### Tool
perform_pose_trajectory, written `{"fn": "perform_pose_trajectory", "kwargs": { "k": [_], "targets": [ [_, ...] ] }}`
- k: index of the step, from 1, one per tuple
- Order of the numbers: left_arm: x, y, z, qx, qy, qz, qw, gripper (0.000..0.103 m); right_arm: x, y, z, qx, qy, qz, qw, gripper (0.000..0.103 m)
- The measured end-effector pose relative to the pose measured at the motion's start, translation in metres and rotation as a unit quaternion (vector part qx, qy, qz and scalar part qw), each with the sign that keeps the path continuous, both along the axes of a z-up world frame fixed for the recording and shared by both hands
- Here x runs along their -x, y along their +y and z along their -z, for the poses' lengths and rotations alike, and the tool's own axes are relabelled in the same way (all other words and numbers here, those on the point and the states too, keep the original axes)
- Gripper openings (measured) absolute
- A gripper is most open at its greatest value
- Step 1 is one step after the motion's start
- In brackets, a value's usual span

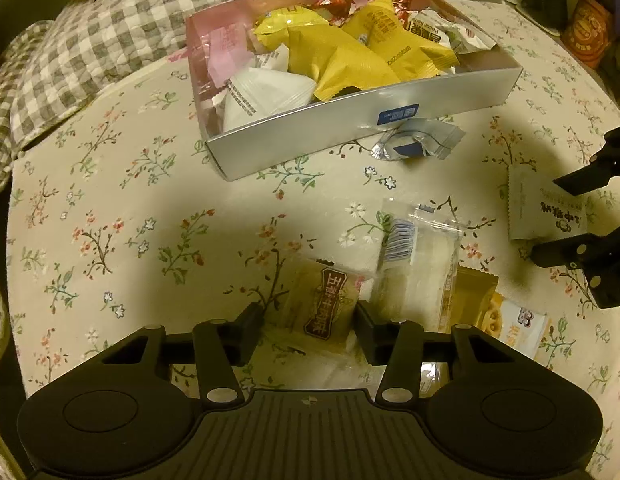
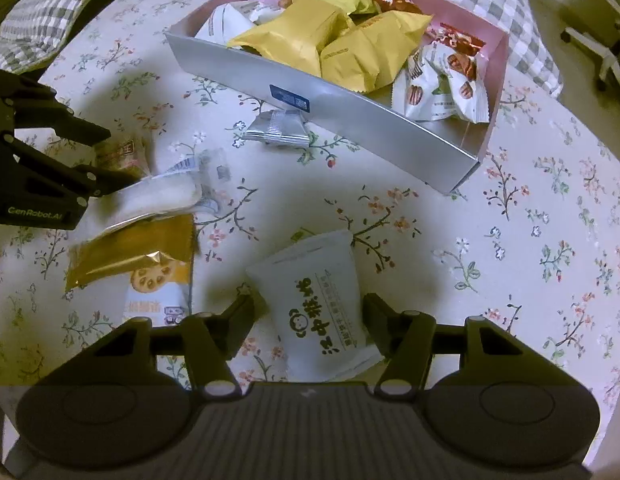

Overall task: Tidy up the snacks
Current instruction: 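Move left tool to beige printed bar while right tool approaches white green-text packet, then close left tool on beige bar while right tool closes on white packet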

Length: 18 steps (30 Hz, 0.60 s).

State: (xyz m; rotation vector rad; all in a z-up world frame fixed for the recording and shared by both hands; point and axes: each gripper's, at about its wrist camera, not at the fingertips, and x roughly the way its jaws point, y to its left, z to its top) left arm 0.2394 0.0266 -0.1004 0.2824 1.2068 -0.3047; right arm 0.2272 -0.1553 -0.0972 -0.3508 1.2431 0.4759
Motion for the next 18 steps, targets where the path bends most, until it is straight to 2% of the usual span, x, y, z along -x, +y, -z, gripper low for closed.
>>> {"fn": "perform_pose_trajectory", "kwargs": {
  "k": [7, 13, 18],
  "targets": [
    [-0.0014, 0.0016, -0.001, 0.005, 0.003, -0.01, 0.9999, 0.036, -0.0045, -0.0035, 0.0012, -0.011, 0.008, 0.012, 1.0, 0.052],
    [-0.0029, 0.0021, -0.0003, 0.008, 0.002, -0.009, 0.9999, 0.037, -0.0046, -0.0023, 0.0018, -0.011, 0.009, 0.017, 1.0, 0.049],
    [-0.0037, 0.0047, -0.0004, 0.013, 0.004, -0.011, 0.9998, 0.041, -0.0067, -0.0058, 0.0009, -0.018, 0.015, 0.03, 0.999, 0.042]
  ]
}}
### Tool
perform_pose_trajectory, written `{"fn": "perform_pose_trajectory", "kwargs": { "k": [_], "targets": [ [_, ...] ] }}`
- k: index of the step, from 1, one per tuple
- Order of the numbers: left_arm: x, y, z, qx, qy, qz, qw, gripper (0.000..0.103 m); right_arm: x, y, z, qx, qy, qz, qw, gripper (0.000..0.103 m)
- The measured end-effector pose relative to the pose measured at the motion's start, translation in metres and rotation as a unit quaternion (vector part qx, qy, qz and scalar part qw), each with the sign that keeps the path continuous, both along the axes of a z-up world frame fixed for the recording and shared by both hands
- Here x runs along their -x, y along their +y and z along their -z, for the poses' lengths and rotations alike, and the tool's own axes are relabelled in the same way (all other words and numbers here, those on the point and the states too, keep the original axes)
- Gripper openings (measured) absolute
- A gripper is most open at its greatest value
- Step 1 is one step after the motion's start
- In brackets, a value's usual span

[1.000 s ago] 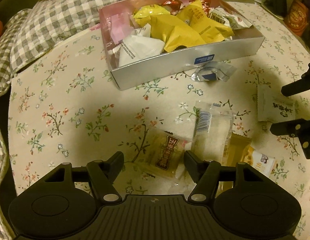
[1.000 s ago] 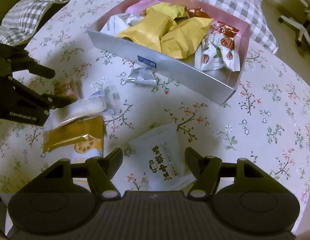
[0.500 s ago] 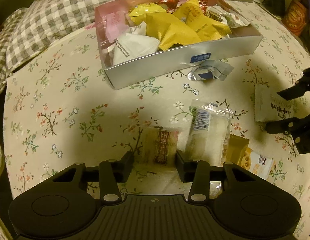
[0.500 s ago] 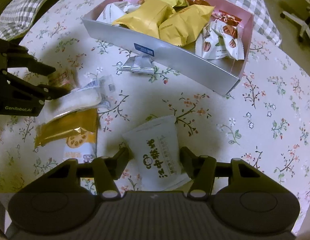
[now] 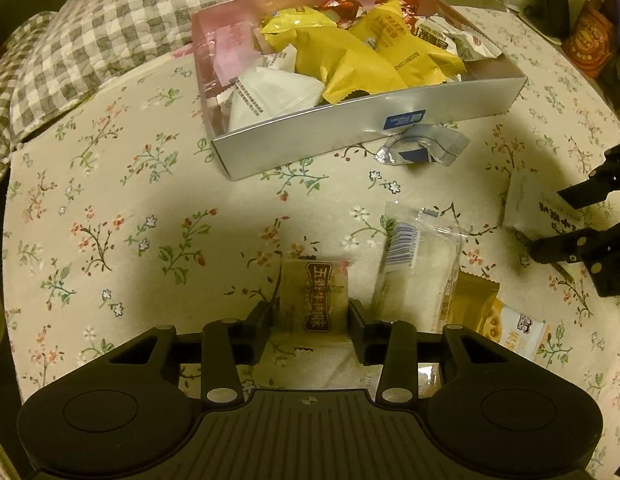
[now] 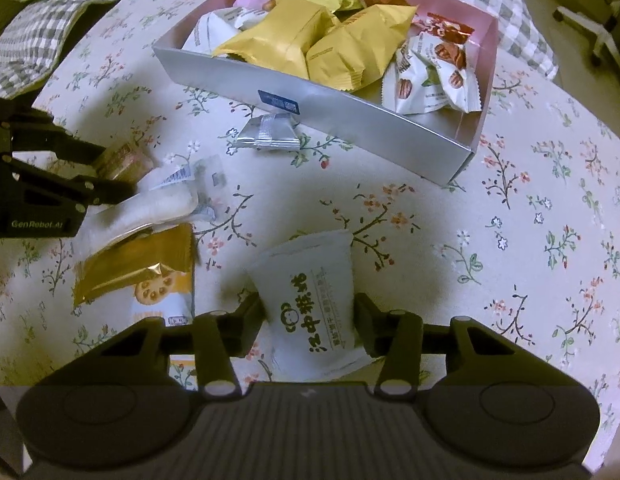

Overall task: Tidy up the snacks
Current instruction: 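Close left tool on beige bar while right tool closes on white packet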

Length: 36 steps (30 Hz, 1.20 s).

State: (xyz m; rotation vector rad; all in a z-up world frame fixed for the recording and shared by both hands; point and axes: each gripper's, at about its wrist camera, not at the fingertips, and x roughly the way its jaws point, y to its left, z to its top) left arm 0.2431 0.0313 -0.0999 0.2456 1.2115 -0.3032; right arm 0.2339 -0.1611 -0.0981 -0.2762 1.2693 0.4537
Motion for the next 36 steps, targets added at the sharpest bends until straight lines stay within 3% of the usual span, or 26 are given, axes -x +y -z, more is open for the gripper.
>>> {"fn": "perform_pose_trajectory", "kwargs": {
  "k": [14, 18, 21, 36],
  "targets": [
    [0.0, -0.003, 0.0, -0.006, -0.014, -0.001, 0.9999, 0.049, -0.004, -0.002, 0.0, -0.011, 0.005, 0.021, 1.0, 0.042],
    [0.001, -0.007, 0.001, -0.01, -0.026, 0.004, 0.9996, 0.046, -0.004, -0.002, 0.0, -0.01, 0.002, 0.022, 1.0, 0.042],
    [0.002, -0.009, 0.0, -0.006, -0.025, 0.013, 0.9996, 0.032, -0.005, -0.003, -0.001, -0.015, 0.005, 0.028, 0.999, 0.042],
    [-0.002, -0.001, -0.001, -0.014, -0.02, -0.004, 0.9997, 0.032, -0.007, -0.01, -0.007, -0.045, 0.022, 0.061, 0.997, 0.041]
  ]
}}
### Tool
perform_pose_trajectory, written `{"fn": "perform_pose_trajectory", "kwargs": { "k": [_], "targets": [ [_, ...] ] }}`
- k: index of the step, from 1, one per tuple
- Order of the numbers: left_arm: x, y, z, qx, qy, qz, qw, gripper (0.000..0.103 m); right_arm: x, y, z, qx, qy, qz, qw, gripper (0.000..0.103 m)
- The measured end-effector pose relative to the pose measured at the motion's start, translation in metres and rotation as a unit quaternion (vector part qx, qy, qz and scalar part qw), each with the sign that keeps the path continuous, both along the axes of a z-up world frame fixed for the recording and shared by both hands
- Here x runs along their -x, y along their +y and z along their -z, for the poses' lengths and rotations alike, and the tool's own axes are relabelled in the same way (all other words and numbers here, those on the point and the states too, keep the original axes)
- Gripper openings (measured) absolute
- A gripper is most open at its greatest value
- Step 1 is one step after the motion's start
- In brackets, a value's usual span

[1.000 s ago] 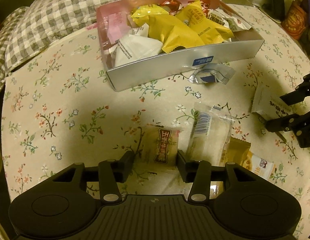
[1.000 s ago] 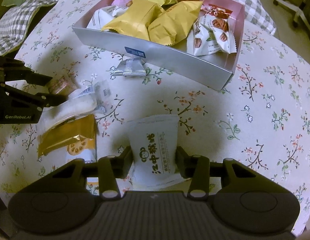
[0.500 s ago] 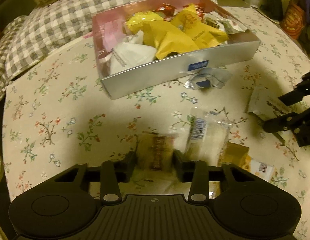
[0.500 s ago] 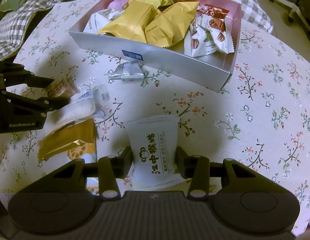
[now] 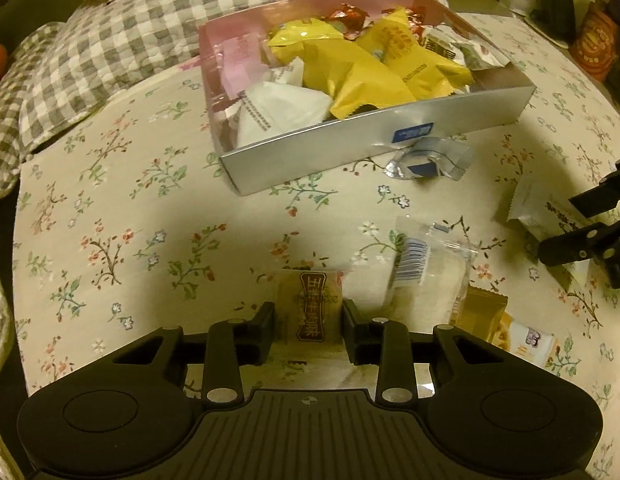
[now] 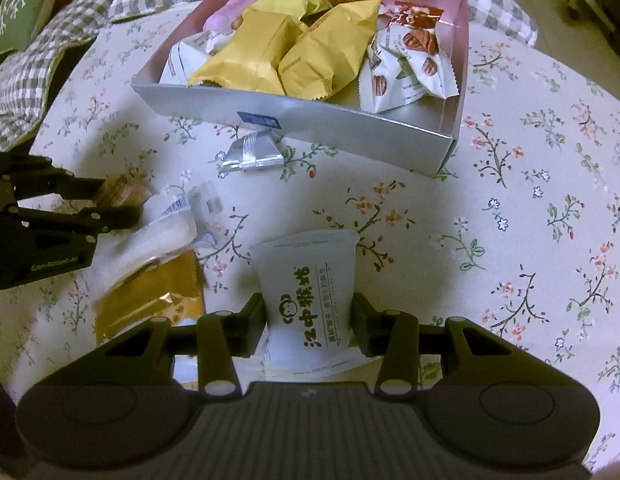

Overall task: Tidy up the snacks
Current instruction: 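Close left tool on beige bar while right tool closes on white packet, then carry beige bar in left tool and white packet in right tool toward the silver box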

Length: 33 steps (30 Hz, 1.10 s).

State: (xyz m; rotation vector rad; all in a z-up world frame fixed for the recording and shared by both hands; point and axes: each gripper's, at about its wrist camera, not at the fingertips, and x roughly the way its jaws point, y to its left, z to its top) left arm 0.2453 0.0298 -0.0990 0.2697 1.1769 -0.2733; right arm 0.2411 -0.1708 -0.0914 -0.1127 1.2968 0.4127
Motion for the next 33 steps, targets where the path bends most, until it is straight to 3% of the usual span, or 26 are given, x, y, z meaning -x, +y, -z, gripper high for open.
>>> {"fn": "perform_pose_trajectory", "kwargs": {
  "k": [15, 33],
  "targets": [
    [0.002, 0.002, -0.008, 0.003, -0.013, -0.016, 0.9998, 0.032, -0.005, -0.017, -0.007, -0.018, 0.009, 0.048, 0.999, 0.041],
    [-0.009, 0.024, -0.037, 0.052, -0.04, -0.057, 0.9962, 0.032, -0.009, -0.028, -0.02, -0.05, -0.001, 0.094, 0.994, 0.041]
  ]
}}
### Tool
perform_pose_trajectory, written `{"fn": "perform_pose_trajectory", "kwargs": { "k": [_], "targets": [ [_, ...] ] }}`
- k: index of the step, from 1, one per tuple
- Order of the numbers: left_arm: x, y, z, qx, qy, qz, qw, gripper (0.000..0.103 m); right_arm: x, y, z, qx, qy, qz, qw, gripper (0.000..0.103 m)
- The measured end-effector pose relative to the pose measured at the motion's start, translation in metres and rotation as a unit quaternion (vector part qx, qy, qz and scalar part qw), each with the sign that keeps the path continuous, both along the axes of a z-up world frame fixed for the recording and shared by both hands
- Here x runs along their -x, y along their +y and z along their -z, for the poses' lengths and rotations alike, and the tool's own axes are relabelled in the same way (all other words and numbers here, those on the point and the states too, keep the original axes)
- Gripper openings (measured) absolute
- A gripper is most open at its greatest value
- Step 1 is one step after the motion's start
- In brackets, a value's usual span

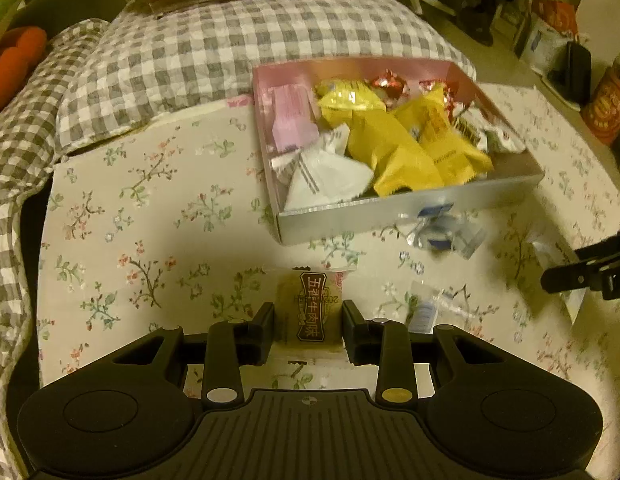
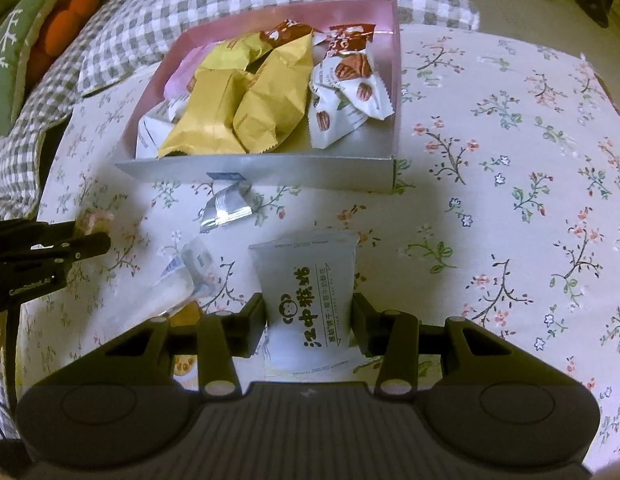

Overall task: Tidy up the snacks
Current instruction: 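Carry beige bar in left tool and white packet in right tool toward the silver box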

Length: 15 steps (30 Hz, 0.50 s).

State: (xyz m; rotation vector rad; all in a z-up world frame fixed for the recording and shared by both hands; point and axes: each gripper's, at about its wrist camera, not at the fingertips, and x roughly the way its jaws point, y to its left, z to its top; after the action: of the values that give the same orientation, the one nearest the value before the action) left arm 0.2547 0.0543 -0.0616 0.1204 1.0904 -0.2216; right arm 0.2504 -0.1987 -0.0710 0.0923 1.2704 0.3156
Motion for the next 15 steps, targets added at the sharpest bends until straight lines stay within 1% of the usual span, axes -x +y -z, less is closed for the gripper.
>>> {"fn": "perform_pose_trajectory", "kwargs": {
  "k": [5, 10, 15],
  "targets": [
    [-0.006, 0.004, -0.01, 0.023, -0.015, -0.011, 0.9996, 0.032, -0.002, 0.0, -0.008, -0.018, -0.013, 0.006, 1.0, 0.041],
    [-0.014, 0.009, -0.022, 0.053, -0.029, -0.028, 0.9978, 0.032, -0.008, -0.001, -0.017, -0.037, -0.026, 0.011, 0.999, 0.041],
    [-0.025, 0.005, -0.03, 0.074, -0.041, -0.031, 0.996, 0.032, -0.018, -0.011, -0.021, -0.047, -0.036, 0.036, 0.998, 0.041]
  ]
}}
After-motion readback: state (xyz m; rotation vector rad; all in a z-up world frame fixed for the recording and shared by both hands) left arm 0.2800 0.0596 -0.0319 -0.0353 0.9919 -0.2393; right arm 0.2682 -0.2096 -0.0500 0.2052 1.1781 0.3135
